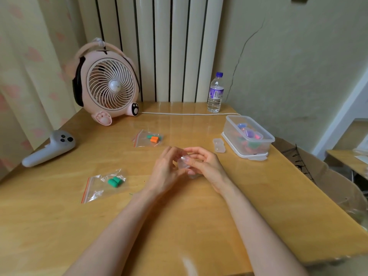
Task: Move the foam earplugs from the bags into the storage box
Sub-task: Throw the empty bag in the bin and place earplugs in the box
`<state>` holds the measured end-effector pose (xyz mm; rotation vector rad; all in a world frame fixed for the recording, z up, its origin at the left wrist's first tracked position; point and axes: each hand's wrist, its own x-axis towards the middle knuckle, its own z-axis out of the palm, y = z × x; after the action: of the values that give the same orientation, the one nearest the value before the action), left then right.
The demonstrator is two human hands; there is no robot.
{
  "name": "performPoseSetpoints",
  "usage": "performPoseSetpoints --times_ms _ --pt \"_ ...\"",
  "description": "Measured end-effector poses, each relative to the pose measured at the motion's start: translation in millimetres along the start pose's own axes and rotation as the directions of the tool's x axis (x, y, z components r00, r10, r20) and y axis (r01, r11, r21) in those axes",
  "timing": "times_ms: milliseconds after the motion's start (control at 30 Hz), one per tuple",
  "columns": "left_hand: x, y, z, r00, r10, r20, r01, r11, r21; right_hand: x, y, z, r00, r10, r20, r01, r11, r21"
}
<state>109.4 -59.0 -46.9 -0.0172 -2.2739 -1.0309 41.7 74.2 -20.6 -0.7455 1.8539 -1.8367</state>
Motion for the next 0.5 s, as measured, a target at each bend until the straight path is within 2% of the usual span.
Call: performPoseSetpoints --times_ms 133,200,300,333,433,500 --pt "-0.1 4.3 0.1 0.997 -0.083 -0.005 0.083 0.996 -0.022 3.2 6.8 -7.8 0.994 0.008 -0.113 -0.016 0.997 -0.070" --pt "-1.3 1.2 -0.1 0.990 -0.127 0.063 0.124 0.991 0.042 7.1 8.5 -15.8 0.977 0.038 -0.211 -0.069 0.988 -0.142" --pt "-4.6 -2.8 7.2 0.960 -0.087 0.267 0.018 0.967 0.253 14.6 11.0 -33.0 0.911 -0.005 -0.412 -0.126 0.949 -0.289" --pt "-5.6 -3.0 10.1 0.955 -0.067 0.288 -0.032 0.946 0.324 15.5 10.6 -39.3 0.885 -0.022 -0.466 -0.143 0.938 -0.316" --pt "-5.3 -1.8 13.4 0.975 0.026 0.222 -0.129 0.875 0.466 11.3 11.7 -55.3 0.837 -0.016 -0.547 -0.188 0.930 -0.315" --pt "-4.2 2.7 12.8 0.985 0.049 0.163 -0.122 0.871 0.477 5.3 15.2 -62.5 0.836 0.019 -0.549 -0.230 0.919 -0.319"
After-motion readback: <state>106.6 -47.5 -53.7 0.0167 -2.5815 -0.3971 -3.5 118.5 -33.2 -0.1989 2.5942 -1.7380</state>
